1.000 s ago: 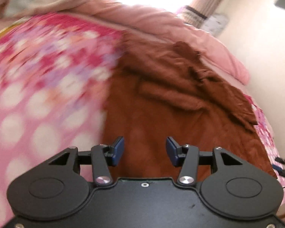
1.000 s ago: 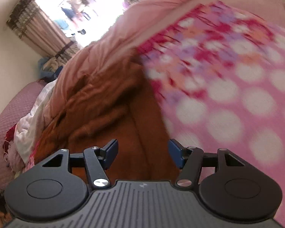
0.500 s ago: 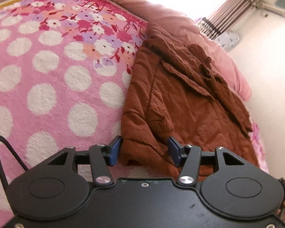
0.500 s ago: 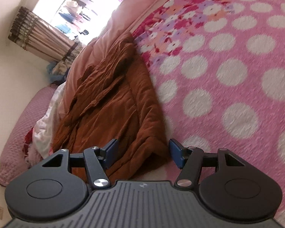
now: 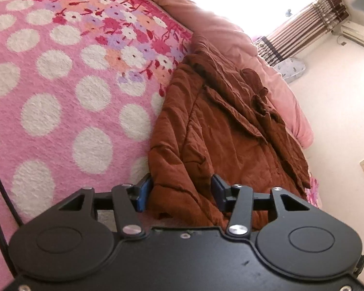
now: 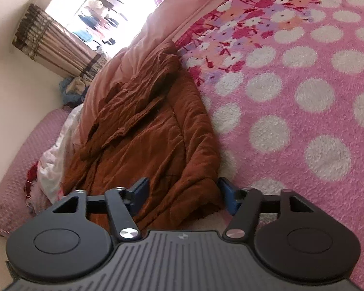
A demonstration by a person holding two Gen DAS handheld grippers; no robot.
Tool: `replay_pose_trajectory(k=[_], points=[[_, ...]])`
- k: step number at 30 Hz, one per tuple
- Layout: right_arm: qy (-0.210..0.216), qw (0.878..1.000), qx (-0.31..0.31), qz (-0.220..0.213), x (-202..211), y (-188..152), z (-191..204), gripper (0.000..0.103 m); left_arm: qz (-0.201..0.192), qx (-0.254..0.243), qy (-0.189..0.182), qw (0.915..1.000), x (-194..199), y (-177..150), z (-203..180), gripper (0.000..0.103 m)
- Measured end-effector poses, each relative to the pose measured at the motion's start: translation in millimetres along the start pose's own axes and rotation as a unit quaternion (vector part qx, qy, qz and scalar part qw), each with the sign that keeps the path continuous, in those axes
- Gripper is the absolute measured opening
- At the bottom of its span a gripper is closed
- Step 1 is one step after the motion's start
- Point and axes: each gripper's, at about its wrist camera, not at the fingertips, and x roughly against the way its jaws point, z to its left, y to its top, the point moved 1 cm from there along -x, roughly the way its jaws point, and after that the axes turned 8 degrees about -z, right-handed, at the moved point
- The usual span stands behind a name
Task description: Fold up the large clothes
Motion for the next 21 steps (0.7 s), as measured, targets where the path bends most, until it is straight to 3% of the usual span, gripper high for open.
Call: replay_pose_trajectory(k=[1, 4, 13, 21], points=[[-0.001, 1.000, -0.001, 0.004, 0, -1, -2, 0.043, 0.000, -0.008, 0.005, 1.0000, 1, -1, -2, 0.029], [-0.004, 1.000, 0.002, 0.004, 1, -3, -5, 0.030, 0.007, -0.006, 0.004, 1.0000, 1, -4, -1, 0.019], [0.035, 0.999, -0.036, -0.012, 13, 5, -12, 0.017, -0.016, 0.009, -0.019, 0.9996, 11, 1, -7, 0.014], [0.079, 0.995, -0.052, -0.024, 10, 34, 7, 0.014, -0.023, 0.049, -0.086, 0.9948, 6, 38, -21, 0.012]])
